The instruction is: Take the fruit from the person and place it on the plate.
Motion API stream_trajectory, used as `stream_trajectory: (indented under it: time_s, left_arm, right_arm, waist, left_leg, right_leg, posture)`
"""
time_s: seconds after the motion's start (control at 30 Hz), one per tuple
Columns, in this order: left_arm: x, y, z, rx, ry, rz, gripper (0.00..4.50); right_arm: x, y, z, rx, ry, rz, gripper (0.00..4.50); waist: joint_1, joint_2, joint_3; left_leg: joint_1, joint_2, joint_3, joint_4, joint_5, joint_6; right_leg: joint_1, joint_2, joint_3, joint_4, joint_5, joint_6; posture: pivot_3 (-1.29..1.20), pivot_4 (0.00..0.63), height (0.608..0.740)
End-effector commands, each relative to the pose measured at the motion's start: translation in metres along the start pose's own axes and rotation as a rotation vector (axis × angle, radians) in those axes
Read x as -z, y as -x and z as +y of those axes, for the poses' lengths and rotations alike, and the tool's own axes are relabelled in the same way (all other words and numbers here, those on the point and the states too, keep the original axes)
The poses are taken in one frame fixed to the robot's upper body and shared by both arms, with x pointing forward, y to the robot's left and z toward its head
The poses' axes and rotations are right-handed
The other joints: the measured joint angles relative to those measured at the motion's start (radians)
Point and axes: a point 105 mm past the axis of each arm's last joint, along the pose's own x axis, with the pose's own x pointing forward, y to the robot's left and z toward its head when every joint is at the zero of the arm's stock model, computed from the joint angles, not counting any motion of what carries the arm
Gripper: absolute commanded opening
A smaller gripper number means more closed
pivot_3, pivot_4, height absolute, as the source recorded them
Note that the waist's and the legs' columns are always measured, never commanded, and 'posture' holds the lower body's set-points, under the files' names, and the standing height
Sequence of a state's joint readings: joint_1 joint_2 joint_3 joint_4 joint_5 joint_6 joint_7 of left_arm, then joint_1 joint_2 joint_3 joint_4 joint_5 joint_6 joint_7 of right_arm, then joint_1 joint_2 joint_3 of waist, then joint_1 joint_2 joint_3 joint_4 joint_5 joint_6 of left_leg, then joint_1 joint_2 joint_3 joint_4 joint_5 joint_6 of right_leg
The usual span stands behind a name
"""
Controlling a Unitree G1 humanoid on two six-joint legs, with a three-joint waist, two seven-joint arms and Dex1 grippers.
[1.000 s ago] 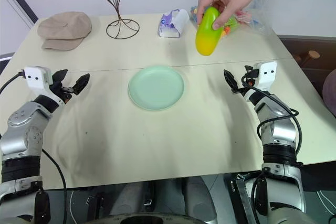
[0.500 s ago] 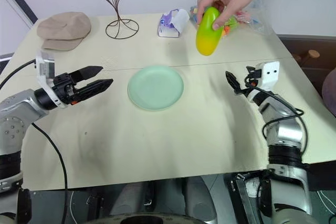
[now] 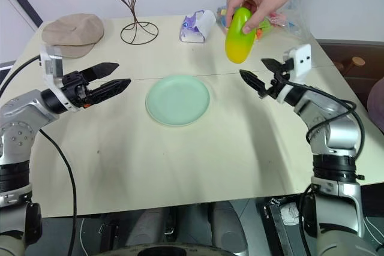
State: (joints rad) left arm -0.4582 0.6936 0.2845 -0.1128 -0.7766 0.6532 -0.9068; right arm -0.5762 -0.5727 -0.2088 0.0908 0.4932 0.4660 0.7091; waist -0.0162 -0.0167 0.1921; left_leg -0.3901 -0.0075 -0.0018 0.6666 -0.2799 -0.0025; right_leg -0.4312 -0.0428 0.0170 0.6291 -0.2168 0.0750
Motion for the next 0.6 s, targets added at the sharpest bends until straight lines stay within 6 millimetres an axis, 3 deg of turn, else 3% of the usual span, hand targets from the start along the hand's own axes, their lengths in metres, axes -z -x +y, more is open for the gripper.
stream_trajectory:
  time_s: [0.03, 0.5, 0.6]
  left_arm:
    - [-0.016, -0.003, -0.004, 0.030, -0.034, -0.033, 4.44]
    - [-0.022, -0.007, -0.010, 0.042, -0.036, -0.064, 4.44]
    - [-0.022, -0.006, -0.009, 0.034, -0.034, -0.068, 4.50]
  right_arm:
    - [-0.019, -0.008, -0.003, 0.003, 0.031, -0.068, 4.50]
    - [-0.032, -0.033, 0.000, -0.064, 0.005, -0.113, 4.50]
    - [-0.036, -0.034, 0.000, -0.066, -0.002, -0.135, 3.13]
  waist:
    - [0.002, 0.000, 0.000]
    - [0.000, 0.000, 0.000]
    - [0.000, 0.000, 0.000]
  left_leg:
    - [0.000, 0.000, 0.000, 0.000, 0.000, 0.000]
    - [-0.001, -0.001, 0.000, 0.000, 0.000, 0.000]
    - [-0.001, -0.001, 0.000, 0.000, 0.000, 0.000]
  right_leg:
    - [0.000, 0.000, 0.000, 0.000, 0.000, 0.000]
    - [-0.001, -0.001, 0.000, 0.000, 0.000, 0.000]
    - [-0.001, -0.002, 0.000, 0.000, 0.000, 0.000]
  posture:
    - [0.00, 0.150, 0.740]
    - [0.00, 0.150, 0.740]
    - [0.00, 0.150, 0.740]
